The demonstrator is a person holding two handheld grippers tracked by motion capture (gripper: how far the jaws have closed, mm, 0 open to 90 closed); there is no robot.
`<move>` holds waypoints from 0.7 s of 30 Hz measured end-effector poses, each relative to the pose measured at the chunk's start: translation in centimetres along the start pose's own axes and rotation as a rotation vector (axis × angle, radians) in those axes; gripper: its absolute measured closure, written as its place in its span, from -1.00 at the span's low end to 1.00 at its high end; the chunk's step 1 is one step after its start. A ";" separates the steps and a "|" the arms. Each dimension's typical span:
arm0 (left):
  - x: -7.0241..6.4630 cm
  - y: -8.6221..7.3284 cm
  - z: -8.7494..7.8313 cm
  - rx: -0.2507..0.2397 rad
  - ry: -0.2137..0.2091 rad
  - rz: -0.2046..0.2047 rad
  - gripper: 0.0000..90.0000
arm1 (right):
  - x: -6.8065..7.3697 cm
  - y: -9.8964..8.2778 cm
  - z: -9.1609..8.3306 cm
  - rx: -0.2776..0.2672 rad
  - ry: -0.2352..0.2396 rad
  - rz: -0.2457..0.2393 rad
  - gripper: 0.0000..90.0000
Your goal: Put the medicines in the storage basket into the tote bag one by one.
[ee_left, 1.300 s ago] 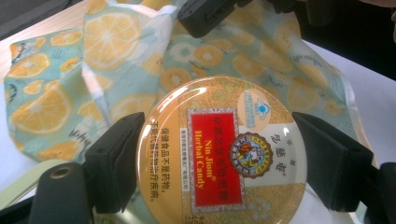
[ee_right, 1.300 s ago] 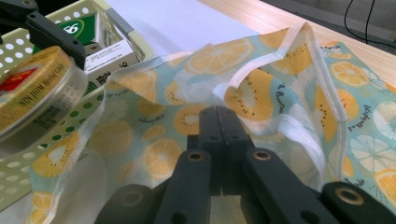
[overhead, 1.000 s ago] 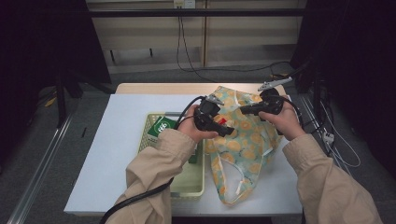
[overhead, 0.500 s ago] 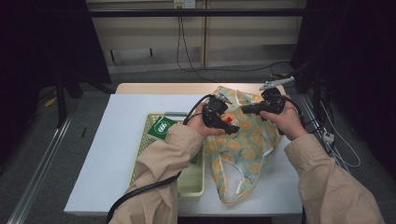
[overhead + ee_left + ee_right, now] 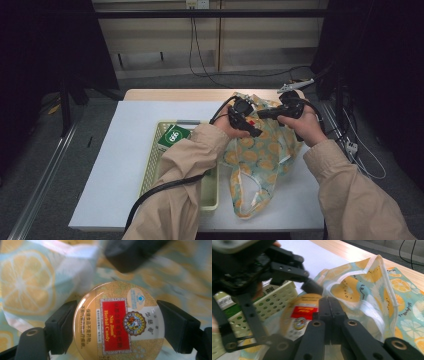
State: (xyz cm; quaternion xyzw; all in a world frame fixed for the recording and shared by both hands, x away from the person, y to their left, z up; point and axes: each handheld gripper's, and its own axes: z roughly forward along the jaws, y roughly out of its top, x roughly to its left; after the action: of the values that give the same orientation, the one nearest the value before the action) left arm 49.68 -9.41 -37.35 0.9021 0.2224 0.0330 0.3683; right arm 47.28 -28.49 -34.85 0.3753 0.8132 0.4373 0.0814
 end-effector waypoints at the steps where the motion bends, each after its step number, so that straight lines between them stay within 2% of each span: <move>1: 0.1 0.1 0.2 -0.022 -0.009 -0.034 -0.64 | -0.1 0.0 0.0 -0.001 -0.001 0.002 1.00; 2: 0.1 0.2 0.1 -0.009 0.020 -0.030 -0.67 | -0.2 0.0 0.0 -0.001 -0.001 0.006 1.00; 3: 0.2 0.2 0.1 -0.024 -0.011 -0.027 -0.68 | -0.3 0.0 0.0 0.001 -0.005 0.007 1.00; 6: 0.1 0.0 -0.8 -0.032 -0.017 -0.013 -0.67 | -0.4 -0.2 -0.1 0.010 -0.012 0.008 1.00; 10: -0.1 -0.9 -2.6 -0.058 -0.008 -0.038 -0.68 | -0.3 -0.5 -0.2 0.015 -0.022 0.009 1.00; 14: -0.5 -1.9 -4.6 -0.061 -0.002 -0.025 -0.71 | 0.2 -0.9 0.0 0.039 -0.038 0.000 1.00; 18: -0.8 -3.1 -6.3 -0.079 0.008 -0.025 -0.71 | 0.7 -1.3 0.1 0.043 -0.045 0.001 1.00; 21: -0.9 -4.2 -7.6 -0.074 0.027 -0.030 -0.72 | 1.2 -1.6 0.2 0.049 -0.048 -0.005 1.00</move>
State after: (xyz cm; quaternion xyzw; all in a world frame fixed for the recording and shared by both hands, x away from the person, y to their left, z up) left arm 45.59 -2.21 -34.52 0.8839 0.2392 0.0477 0.3990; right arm 45.69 -28.10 -36.00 0.3856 0.8223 0.4080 0.0928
